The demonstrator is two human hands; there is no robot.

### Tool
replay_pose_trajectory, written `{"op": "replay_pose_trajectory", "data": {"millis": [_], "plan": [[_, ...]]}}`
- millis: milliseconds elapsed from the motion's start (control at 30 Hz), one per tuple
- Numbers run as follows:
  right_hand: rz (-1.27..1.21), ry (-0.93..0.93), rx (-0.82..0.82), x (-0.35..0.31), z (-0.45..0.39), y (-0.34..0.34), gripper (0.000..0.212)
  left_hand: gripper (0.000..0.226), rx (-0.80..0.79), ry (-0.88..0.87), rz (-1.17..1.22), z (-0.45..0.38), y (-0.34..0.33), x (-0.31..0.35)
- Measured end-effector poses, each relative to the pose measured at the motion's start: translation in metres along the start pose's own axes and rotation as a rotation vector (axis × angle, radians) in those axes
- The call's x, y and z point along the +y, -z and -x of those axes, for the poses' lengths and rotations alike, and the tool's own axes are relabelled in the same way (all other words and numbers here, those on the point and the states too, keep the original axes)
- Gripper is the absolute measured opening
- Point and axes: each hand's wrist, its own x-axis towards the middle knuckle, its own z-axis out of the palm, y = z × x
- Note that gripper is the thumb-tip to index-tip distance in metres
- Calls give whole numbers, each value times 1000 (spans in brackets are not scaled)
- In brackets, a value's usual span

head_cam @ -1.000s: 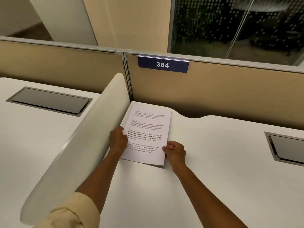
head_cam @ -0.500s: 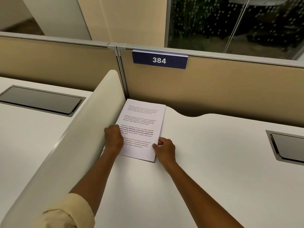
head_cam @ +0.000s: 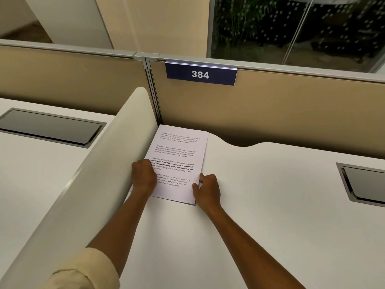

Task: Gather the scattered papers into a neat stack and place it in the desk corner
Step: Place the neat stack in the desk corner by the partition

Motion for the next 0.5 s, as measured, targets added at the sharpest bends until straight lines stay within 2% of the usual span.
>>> {"op": "replay_pose_trajectory", "data": {"millis": [100,500], "plan": [[24,17,-9,-1,0,0,53,24,7,4,18,0,0,0],[112,60,-44,1,1,-2,54,17,24,-20,87,-5,3,-6]]}}
